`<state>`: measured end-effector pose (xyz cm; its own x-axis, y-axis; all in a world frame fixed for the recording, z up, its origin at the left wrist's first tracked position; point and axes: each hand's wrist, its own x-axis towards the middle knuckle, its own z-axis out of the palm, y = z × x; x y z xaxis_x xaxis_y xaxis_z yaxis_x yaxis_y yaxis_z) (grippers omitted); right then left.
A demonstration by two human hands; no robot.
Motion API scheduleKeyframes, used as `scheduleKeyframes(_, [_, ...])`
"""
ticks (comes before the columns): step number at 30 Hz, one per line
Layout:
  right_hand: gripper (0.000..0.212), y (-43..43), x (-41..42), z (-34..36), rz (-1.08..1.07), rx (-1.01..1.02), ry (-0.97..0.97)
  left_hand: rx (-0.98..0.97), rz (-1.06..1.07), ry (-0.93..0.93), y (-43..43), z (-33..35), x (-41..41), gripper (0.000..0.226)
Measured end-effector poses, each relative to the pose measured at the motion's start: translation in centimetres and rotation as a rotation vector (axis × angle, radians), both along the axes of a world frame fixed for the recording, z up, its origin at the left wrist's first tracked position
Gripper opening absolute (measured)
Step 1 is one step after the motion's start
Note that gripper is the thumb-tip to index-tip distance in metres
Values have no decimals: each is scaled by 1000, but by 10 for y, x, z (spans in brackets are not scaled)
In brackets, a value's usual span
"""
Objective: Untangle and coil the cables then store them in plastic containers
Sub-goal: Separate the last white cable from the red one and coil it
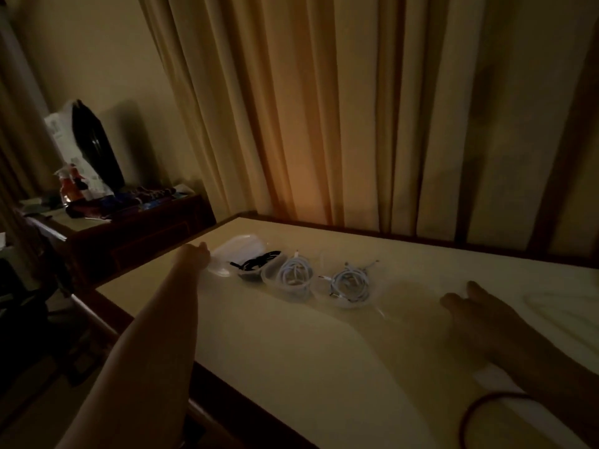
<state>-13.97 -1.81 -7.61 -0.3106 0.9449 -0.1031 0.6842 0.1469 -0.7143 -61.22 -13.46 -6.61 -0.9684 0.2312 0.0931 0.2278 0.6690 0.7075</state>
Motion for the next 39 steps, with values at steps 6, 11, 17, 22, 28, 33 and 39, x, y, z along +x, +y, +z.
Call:
scheduleKeyframes(6, [51, -6, 2, 8, -43, -54, 47, 29, -95, 374, 10, 24, 57, 33])
scheduleKeyframes(11, [63, -17, 10, 15, -23, -63, 127, 192, -672, 718, 30, 36, 178, 28])
scheduleKeyframes(17, [57, -15, 59, 21, -35, 54, 160, 313, -1113, 773, 44, 39, 352, 20])
scheduleKeyframes(22, [27, -14, 165, 30, -28, 384, -45, 164, -1374, 661, 68, 36, 445, 19])
scheduleKeyframes(28, [25, -13, 274, 24, 7, 339, -375, 19, -1446, 627, 111, 25, 525, 21])
scheduleKeyframes(33, [24, -4, 318, 14, -14, 275, -355, -273, -1516, 611, 134, 20, 577, 44])
scheduleKeyframes(39, [33, 8, 350, 8, -161, 325, -252, -458, -1423, 674, 150, 12, 580, 30])
